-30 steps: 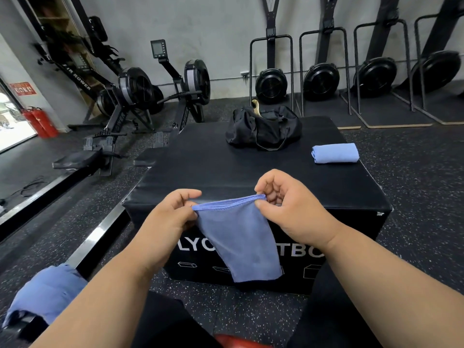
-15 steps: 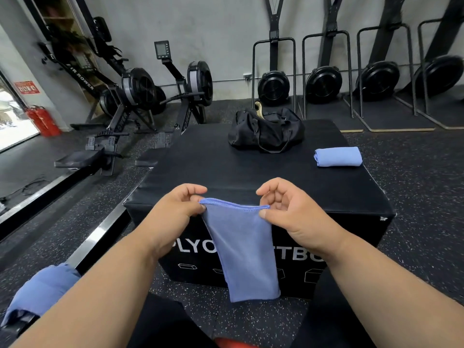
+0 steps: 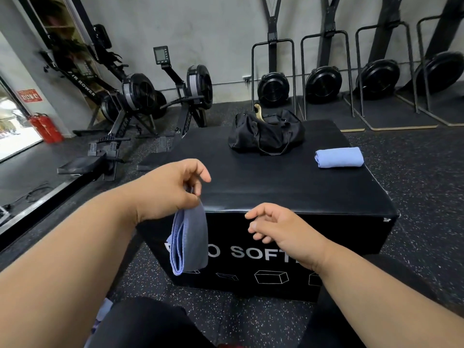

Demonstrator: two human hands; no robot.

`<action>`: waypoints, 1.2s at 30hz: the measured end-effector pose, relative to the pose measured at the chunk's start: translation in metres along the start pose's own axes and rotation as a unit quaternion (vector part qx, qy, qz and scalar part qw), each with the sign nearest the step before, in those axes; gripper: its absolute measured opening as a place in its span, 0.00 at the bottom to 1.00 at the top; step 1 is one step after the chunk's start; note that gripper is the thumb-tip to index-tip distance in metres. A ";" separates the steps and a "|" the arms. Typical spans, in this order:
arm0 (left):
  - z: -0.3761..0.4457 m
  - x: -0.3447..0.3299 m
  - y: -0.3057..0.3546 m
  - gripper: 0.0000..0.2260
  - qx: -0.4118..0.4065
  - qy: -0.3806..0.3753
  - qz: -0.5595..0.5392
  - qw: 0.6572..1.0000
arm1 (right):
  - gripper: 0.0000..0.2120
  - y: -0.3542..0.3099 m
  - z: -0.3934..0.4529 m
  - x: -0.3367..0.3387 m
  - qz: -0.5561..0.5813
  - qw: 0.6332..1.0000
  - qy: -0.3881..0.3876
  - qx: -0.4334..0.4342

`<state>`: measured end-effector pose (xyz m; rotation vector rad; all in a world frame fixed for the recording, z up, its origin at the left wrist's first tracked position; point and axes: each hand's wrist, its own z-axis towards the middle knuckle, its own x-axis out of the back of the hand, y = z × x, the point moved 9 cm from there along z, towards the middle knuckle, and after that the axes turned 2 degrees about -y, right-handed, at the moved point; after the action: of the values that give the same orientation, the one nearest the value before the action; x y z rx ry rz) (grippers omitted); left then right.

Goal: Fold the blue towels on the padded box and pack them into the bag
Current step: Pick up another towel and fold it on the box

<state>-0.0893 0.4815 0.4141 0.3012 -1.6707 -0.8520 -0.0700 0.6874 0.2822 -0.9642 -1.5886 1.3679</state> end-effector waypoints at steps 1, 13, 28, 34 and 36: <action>-0.001 0.004 0.004 0.21 -0.008 0.000 0.046 0.999 | 0.08 0.003 0.001 0.002 -0.011 1.000 0.010 -0.004; -0.024 0.022 0.039 0.26 -0.070 0.075 0.069 0.992 | 0.23 0.019 0.016 -0.011 -0.131 0.991 -0.005 0.012; -0.023 0.056 0.077 0.30 -0.116 0.156 0.000 0.981 | 0.12 0.015 -0.004 -0.037 -0.054 0.995 -0.075 0.041; -0.024 0.071 0.080 0.27 -0.107 0.186 0.006 0.977 | 0.15 0.022 -0.003 -0.039 -0.050 0.995 -0.066 0.058; -0.025 0.074 0.080 0.27 -0.101 0.199 0.007 0.975 | 0.13 0.028 -0.003 -0.038 -0.056 0.995 -0.059 0.054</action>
<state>-0.0682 0.4832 0.5243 0.2967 -1.2037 -0.8769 -0.0519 0.6564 0.2514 -0.7297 -1.6123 1.4392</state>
